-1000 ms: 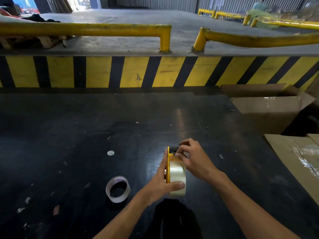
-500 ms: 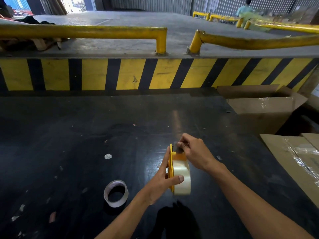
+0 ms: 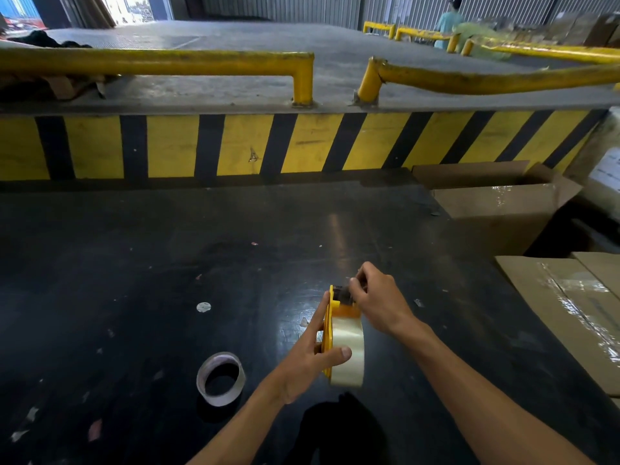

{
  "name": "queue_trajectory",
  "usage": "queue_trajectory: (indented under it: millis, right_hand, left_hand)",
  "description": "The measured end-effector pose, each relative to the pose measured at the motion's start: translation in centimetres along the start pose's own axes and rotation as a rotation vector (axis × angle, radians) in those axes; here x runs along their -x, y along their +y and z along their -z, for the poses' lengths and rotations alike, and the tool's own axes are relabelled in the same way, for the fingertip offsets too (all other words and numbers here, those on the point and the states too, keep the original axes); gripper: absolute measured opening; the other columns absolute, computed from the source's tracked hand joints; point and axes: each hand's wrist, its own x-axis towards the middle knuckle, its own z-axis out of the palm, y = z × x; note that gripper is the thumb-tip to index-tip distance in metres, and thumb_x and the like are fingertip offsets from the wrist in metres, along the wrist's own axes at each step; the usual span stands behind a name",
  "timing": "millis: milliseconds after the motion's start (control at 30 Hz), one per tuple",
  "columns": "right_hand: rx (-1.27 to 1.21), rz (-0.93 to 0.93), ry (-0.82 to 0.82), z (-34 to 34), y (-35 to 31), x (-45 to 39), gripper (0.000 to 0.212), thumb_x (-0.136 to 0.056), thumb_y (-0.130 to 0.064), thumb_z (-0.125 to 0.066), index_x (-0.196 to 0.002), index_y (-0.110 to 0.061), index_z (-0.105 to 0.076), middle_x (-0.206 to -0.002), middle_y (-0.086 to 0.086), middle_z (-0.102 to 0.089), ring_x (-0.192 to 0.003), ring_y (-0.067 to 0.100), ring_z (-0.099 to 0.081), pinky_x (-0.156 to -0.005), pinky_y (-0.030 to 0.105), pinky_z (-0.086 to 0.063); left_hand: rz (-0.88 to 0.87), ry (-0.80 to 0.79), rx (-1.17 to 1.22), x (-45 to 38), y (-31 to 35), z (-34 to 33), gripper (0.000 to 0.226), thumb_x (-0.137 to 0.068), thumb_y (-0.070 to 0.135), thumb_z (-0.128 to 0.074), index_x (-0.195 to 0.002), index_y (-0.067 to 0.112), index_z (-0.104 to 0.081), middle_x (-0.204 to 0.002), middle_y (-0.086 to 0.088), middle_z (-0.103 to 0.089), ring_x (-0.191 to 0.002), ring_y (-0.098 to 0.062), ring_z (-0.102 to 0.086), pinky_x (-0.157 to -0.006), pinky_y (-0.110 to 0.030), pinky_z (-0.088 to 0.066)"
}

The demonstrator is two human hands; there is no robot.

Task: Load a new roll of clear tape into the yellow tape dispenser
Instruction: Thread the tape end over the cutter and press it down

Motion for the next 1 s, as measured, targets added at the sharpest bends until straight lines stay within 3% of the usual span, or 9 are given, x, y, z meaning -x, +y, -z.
queue_trajectory:
  millis: [133, 233, 367, 467, 633, 800, 900, 1000]
  right_hand:
    - [-0.004, 0.070, -0.033, 0.3, -0.4, -0.2, 0.018, -0.094, -0.029, -0.059, -0.083, -0.014, -0.059, -0.088, 0.005, -0.066, -0.081, 0.024, -0.065, -0.074, 0.049, -0.057]
    - [-0.036, 0.085, -0.088, 0.6, -0.6, -0.4, 0.017, -0.094, -0.023, -0.061, -0.078, -0.017, -0.059, -0.076, -0.003, -0.067, -0.071, 0.015, -0.063, -0.070, 0.042, -0.056]
    - [-0.130, 0.068, -0.147, 0.7, -0.4, -0.4, 0.016, -0.093, -0.021, -0.064, -0.081, -0.010, -0.064, -0.078, 0.008, -0.076, -0.074, 0.026, -0.072, -0.074, 0.048, -0.061]
    - [-0.181, 0.059, -0.153, 0.7, -0.4, -0.2, 0.015, -0.094, -0.020, -0.064, -0.085, -0.008, -0.065, -0.081, 0.012, -0.075, -0.078, 0.029, -0.072, -0.075, 0.046, -0.060]
    - [-0.225, -0.002, -0.132, 0.9, -0.1, -0.1, 0.017, -0.096, -0.020, -0.063, -0.089, -0.005, -0.067, -0.080, 0.007, -0.069, -0.073, 0.016, -0.063, -0.069, 0.034, -0.055]
    - [-0.237, -0.025, -0.134, 1.3, 0.3, 0.1, 0.019, -0.094, -0.022, -0.064, -0.090, -0.004, -0.068, -0.089, 0.017, -0.073, -0.082, 0.028, -0.068, -0.078, 0.045, -0.058]
    - [-0.325, -0.072, -0.151, 1.5, 0.4, 0.2, 0.022, -0.095, -0.019, -0.064, -0.094, 0.002, -0.068, -0.087, 0.018, -0.070, -0.078, 0.024, -0.064, -0.076, 0.042, -0.057]
    - [-0.458, -0.154, -0.186, 1.4, 0.6, 0.1, 0.026, -0.094, -0.016, -0.066, -0.098, 0.009, -0.067, -0.080, 0.010, -0.065, -0.074, 0.018, -0.061, -0.067, 0.030, -0.053]
  left_hand:
    - [-0.009, -0.029, -0.031, 0.2, -0.1, -0.1, 0.096, -0.086, 0.024, -0.075, -0.151, 0.063, -0.016, -0.145, -0.011, -0.051, -0.119, -0.023, -0.066, -0.092, -0.038, -0.058]
    - [-0.003, -0.043, -0.043, 0.4, 0.0, -0.2, 0.095, -0.084, 0.031, -0.076, -0.150, 0.065, -0.015, -0.146, -0.011, -0.049, -0.122, -0.029, -0.064, -0.091, -0.040, -0.059]
    - [0.004, -0.076, -0.076, 1.1, 0.2, -0.3, 0.100, -0.080, 0.038, -0.076, -0.151, 0.063, -0.012, -0.149, -0.002, -0.045, -0.126, -0.024, -0.062, -0.100, -0.044, -0.057]
    - [0.005, -0.070, -0.063, 1.4, 0.1, -0.2, 0.103, -0.077, 0.038, -0.078, -0.152, 0.061, -0.011, -0.148, 0.000, -0.048, -0.124, -0.023, -0.064, -0.094, -0.038, -0.058]
    - [-0.005, -0.050, -0.033, 1.8, 0.2, 0.3, 0.101, -0.077, 0.036, -0.080, -0.151, 0.063, -0.016, -0.148, -0.004, -0.049, -0.124, -0.026, -0.064, -0.100, -0.047, -0.057]
    - [-0.033, -0.075, -0.101, 2.0, 0.4, 0.4, 0.102, -0.076, 0.041, -0.079, -0.151, 0.063, -0.013, -0.146, 0.001, -0.052, -0.127, -0.027, -0.061, -0.108, -0.055, -0.050]
    - [-0.045, -0.088, -0.108, 2.0, 0.5, 0.2, 0.102, -0.075, 0.041, -0.079, -0.152, 0.061, -0.014, -0.147, 0.009, -0.053, -0.128, -0.019, -0.060, -0.108, -0.045, -0.052]
    - [-0.047, -0.090, -0.141, 2.0, 0.5, 0.1, 0.104, -0.075, 0.042, -0.078, -0.153, 0.059, -0.012, -0.148, 0.010, -0.051, -0.128, -0.012, -0.059, -0.099, -0.030, -0.054]
